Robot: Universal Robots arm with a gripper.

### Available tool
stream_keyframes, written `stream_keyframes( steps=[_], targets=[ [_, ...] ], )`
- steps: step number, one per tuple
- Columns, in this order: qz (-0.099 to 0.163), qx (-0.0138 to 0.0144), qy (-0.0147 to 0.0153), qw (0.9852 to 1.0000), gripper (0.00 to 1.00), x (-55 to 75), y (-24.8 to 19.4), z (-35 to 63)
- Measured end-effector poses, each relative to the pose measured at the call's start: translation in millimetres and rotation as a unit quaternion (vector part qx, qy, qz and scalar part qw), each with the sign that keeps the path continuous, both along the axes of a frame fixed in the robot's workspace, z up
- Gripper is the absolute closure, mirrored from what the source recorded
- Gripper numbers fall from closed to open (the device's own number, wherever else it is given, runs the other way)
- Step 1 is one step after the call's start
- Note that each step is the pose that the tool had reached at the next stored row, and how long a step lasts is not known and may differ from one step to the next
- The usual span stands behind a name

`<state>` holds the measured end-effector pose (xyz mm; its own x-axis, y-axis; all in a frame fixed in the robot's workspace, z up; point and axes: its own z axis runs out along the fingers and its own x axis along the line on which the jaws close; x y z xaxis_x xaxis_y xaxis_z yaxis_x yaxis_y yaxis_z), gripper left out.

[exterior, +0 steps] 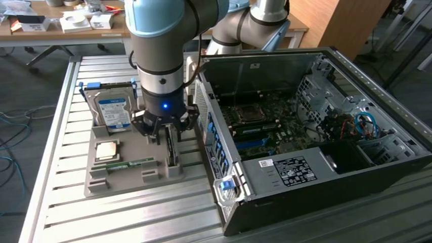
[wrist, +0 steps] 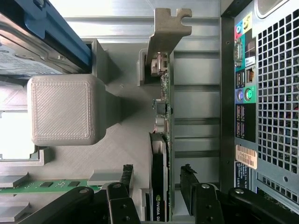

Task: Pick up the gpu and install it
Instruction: 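Pick up the gpu and move the gpu toward the slot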

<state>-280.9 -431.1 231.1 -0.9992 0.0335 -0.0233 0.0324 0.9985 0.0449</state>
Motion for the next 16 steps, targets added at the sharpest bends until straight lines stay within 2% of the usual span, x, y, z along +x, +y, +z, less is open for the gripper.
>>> stream_keyframes(
  steps=[7, 9, 12, 13, 16],
  targets=[
    [0.000, 0.0000, 0.0000, 1.0000, 0.49, 0.0, 0.0, 0.0],
    [0.000, 0.0000, 0.0000, 1.0000, 0.61, 0.0, 0.0, 0.0],
    [0.000, 0.0000, 0.0000, 1.0000, 0.67, 0.0, 0.0, 0.0],
    [0.000, 0.0000, 0.0000, 1.0000, 0.73, 0.0, 0.0, 0.0],
    [0.000, 0.0000, 0.0000, 1.0000, 0.74, 0.0, 0.0, 0.0]
  ],
)
